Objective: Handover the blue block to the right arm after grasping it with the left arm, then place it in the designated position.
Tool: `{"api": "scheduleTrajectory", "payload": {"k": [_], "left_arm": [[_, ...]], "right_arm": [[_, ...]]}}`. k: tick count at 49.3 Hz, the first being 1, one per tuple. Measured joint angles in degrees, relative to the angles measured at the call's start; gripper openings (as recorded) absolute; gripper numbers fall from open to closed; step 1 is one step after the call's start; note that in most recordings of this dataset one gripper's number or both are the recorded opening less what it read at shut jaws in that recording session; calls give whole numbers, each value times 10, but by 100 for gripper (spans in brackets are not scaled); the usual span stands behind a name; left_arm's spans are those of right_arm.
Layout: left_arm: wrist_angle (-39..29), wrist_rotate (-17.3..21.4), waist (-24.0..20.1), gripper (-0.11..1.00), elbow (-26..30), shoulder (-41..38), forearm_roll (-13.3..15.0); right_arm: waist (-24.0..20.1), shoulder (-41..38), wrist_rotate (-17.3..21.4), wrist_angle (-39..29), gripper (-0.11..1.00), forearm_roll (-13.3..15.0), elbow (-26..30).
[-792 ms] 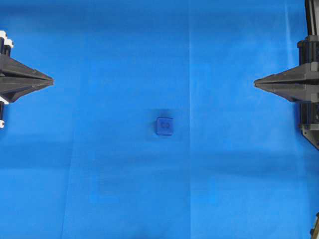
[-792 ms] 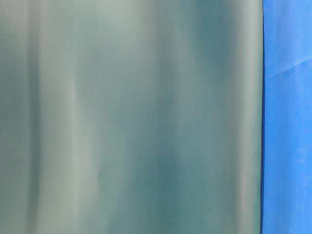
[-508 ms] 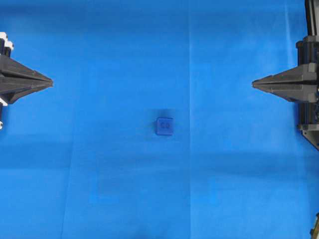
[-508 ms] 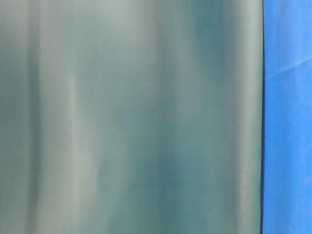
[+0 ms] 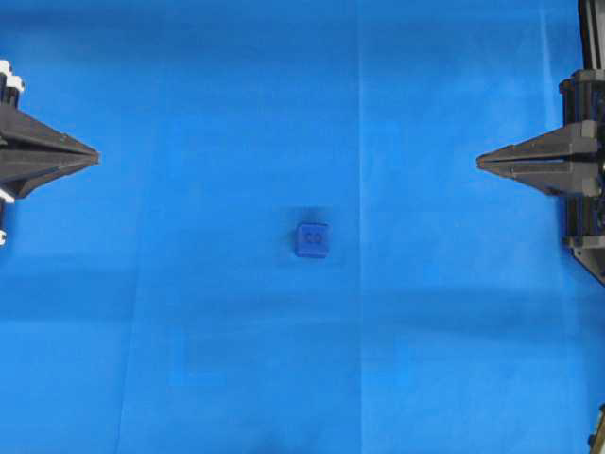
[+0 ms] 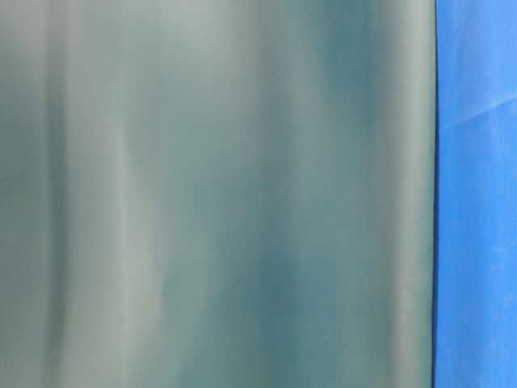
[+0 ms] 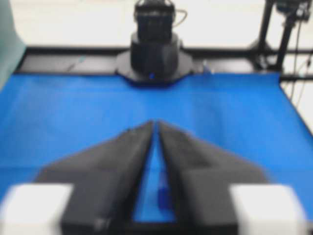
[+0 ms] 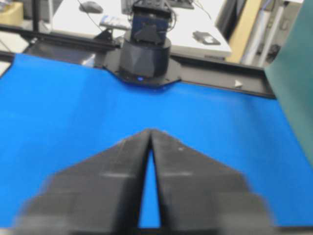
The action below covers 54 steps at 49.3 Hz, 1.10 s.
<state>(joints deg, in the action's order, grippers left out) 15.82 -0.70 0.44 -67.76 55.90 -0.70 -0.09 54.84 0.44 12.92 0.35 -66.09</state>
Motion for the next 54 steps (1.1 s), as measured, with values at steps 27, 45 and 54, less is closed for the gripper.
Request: {"api": "scheduleTrajectory", "payload": {"k": [27, 45, 54], "left_arm": [[0, -3, 0, 93, 0, 0, 0], [25, -4, 0, 93, 6, -25, -1], [57, 4, -1, 93, 33, -81, 0]], "right_arm": [[1, -7, 0, -5, 98, -1, 12], [1, -14, 1, -4, 98, -1, 12], [1, -19, 1, -4, 98, -1, 13]]}}
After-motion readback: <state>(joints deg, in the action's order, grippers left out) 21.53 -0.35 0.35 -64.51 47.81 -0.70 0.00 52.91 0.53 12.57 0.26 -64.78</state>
